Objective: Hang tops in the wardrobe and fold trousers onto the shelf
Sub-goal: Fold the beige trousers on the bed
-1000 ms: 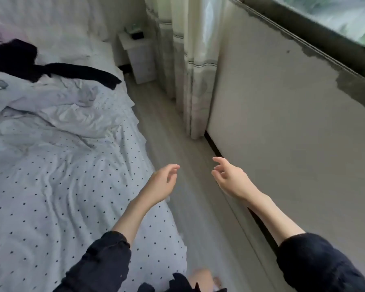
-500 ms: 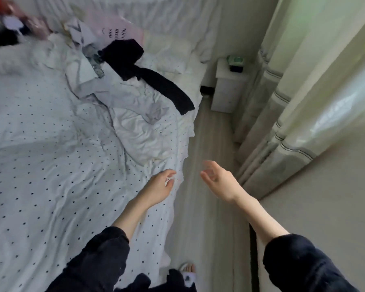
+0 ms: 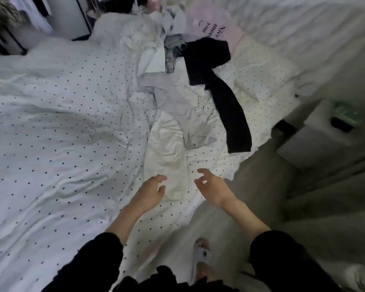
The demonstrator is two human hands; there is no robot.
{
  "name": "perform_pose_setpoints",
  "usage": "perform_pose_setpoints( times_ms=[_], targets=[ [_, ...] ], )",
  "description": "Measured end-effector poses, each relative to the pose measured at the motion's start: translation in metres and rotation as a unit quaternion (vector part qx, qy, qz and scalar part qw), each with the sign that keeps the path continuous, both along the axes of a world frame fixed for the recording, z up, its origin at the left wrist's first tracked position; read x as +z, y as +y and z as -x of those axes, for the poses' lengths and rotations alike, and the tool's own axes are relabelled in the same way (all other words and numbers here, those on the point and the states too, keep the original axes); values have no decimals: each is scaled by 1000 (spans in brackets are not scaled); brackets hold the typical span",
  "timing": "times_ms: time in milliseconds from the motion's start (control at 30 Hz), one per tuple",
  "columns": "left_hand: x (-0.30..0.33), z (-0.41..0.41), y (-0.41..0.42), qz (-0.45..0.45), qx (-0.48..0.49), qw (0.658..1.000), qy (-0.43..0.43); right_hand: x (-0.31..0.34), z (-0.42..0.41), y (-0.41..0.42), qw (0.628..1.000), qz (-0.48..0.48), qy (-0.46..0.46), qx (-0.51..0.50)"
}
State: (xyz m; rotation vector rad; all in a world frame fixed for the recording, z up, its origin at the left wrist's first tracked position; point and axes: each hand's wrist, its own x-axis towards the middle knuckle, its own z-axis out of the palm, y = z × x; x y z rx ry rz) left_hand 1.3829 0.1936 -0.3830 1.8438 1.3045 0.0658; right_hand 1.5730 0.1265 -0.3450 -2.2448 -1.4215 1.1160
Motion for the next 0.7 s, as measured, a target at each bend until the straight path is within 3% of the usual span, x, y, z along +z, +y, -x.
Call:
perform_pose_setpoints(
  times_ms=[200,367,567,700],
  targets=[
    [-17,-68,42,28,36,999,18,-33,-79,76,992,54,-67,91],
    [-48,-108,106,39,57,997,33,-76,-125,162,988,74,-84,104],
    [-120,-134,166,48,58,996,52,-160,-171,255,978,64,-176,95],
    [-172,-153,188,50,62,995,61,-224,-196,302,966,144,-205,71]
  ],
)
